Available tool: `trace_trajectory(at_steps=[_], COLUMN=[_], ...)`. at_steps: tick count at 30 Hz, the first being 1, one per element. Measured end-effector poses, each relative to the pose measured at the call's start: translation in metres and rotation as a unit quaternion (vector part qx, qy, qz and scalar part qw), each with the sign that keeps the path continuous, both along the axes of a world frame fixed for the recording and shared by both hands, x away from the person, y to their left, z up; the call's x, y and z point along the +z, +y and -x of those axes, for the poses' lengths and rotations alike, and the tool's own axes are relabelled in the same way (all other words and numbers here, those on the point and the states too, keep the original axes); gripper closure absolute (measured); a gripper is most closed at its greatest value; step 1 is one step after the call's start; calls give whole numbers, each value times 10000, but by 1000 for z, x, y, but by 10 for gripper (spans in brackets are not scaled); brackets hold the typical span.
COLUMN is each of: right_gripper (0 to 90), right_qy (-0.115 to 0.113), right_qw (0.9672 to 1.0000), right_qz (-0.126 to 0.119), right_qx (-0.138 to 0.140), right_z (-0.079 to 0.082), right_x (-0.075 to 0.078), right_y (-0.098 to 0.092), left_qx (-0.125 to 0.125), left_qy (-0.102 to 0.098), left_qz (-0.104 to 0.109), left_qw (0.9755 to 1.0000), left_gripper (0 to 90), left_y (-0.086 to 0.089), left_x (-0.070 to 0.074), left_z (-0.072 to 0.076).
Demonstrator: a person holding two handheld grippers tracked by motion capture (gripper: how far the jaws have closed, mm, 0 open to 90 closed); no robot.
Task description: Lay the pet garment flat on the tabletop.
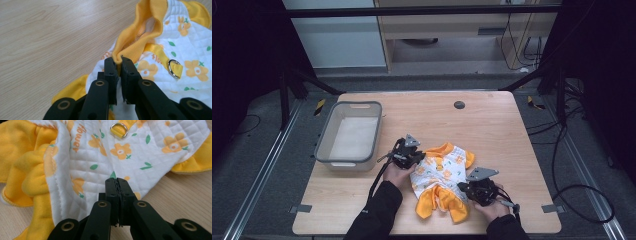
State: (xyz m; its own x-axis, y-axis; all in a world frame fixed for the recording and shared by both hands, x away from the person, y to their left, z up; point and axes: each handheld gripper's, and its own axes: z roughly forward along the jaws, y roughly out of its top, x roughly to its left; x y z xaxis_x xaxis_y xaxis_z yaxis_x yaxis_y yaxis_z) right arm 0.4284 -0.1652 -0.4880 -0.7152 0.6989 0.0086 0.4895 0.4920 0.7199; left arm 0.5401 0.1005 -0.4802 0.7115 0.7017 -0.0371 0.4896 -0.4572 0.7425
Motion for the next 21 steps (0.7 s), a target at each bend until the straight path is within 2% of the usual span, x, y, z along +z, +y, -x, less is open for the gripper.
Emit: trace_trajectory(at_steps=[2,6,7,11,14,15,18,21], right_gripper=[886,888,888,890,892,892,892,887], right_qy=[-8,-24,-32,-42,-40,-39,-44,-49], right_qw=[10000,9999,9999,9999,9998,9998,9997,9998], right_qz=[22,109,122,106,100,101,78,35], right_qx=[16,47,58,107,144,163,205,182], right_z=[0,0,0,1,1,1,2,1], right_x=[0,-1,-1,-1,0,0,-1,-1], right_y=[0,2,2,2,3,4,5,7], left_qx=[58,87,152,270,359,466,655,691], left_qy=[30,37,28,-78,-122,-185,-223,-225], left_qz=[116,164,265,250,147,7,-56,-206], left_qw=[9999,9998,9995,9993,9992,9987,9976,9971], left_gripper=[839,841,843,846,846,846,845,832], left_y=[2,3,4,2,0,-2,-7,-12], left_x=[4,10,16,23,23,22,18,11], left_z=[0,-2,-4,-6,-7,-9,-13,-15])
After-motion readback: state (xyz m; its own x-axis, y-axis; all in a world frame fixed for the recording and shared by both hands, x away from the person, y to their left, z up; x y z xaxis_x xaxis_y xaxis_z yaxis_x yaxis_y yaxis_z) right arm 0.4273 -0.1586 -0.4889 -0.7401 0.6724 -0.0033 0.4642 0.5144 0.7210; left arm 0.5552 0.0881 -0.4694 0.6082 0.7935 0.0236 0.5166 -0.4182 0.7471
